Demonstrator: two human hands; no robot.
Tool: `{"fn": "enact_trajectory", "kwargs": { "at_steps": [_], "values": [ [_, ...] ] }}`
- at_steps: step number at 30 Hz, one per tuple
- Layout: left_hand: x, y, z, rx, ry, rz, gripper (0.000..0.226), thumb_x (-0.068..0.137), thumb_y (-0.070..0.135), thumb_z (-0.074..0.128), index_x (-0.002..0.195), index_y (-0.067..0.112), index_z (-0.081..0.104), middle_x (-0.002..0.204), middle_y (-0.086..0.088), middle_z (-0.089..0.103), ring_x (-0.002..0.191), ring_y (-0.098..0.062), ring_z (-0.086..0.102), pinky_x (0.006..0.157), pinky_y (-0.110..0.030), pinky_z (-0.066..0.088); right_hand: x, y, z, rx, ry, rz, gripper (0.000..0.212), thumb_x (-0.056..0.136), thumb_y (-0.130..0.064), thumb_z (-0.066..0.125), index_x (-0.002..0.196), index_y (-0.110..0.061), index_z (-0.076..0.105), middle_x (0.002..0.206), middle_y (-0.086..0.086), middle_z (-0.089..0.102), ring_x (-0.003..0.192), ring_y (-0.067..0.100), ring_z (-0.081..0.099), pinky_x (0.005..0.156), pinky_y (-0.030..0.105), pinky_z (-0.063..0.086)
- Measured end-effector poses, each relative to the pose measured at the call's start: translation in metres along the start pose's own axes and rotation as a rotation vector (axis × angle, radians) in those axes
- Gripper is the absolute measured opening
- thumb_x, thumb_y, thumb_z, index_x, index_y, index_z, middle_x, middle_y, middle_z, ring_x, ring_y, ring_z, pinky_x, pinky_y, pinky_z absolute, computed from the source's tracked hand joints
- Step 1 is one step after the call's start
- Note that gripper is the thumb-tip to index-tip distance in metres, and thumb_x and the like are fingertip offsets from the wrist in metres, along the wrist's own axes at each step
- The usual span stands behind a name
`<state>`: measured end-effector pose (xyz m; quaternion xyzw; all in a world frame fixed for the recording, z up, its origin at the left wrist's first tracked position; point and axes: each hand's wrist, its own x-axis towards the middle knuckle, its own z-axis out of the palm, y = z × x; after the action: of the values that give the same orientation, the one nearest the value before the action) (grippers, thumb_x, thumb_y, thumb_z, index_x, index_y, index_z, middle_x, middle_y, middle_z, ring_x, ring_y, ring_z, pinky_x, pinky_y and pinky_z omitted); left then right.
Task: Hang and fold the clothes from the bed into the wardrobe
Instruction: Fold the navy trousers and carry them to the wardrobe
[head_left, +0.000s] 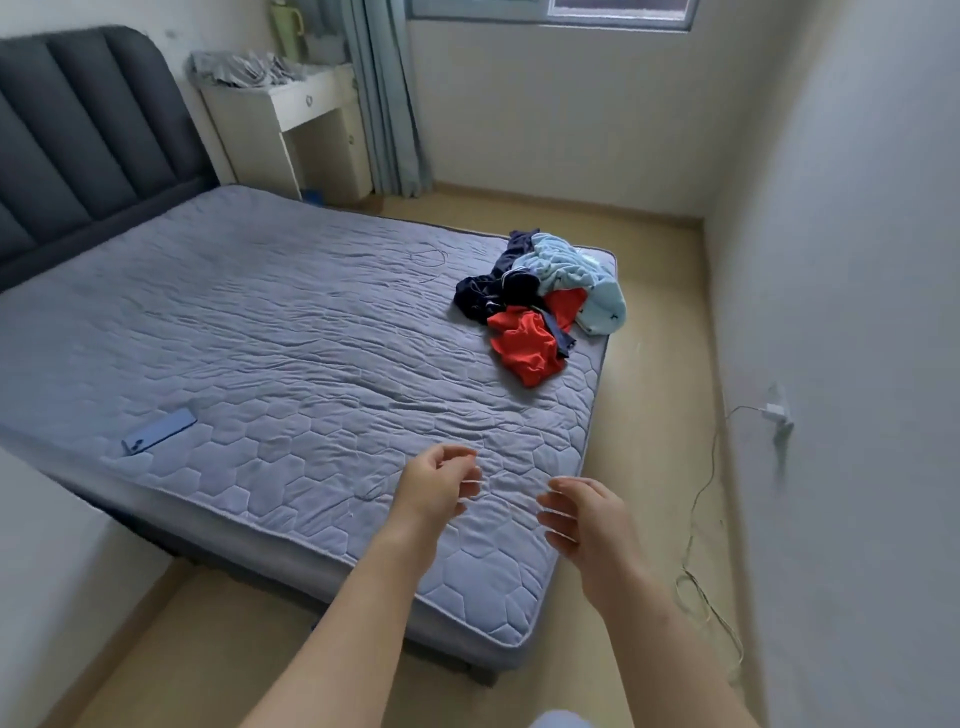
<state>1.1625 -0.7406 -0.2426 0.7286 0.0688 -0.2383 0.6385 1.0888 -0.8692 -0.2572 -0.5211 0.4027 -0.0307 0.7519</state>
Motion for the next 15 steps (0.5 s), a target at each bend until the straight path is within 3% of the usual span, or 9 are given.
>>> {"fn": "enact_trajectory", "kwargs": {
  "at_steps": [8,15],
  "values": [
    [0.079,0.025,0.090,0.043,-0.121,-0.037,0.014,0.092,0.009,0.050,0.083,0.016,0.058,0.070,0.001,0.061,0.062,-0.010,0.055,0.055,-0.021,0.038,0.083,-0.047,-0.038,0.103,0.080,0.048,0.019,0.091,-0.009,0.048,0.076,-0.013,0.058,0.068,0.005,0.060,0.059,0.016,0.053,0.056,0.023,0.036],
    [0.175,0.076,0.226,0.032,-0.116,-0.049,0.011,0.093,0.010,0.048,0.088,0.015,0.057,0.074,0.000,0.060,0.065,-0.011,0.055,0.059,-0.023,0.038,0.206,-0.137,-0.111,0.049,0.057,0.038,0.018,0.091,-0.008,0.048,0.077,-0.013,0.057,0.067,0.004,0.061,0.057,0.016,0.052,0.056,0.022,0.036]
  ]
}}
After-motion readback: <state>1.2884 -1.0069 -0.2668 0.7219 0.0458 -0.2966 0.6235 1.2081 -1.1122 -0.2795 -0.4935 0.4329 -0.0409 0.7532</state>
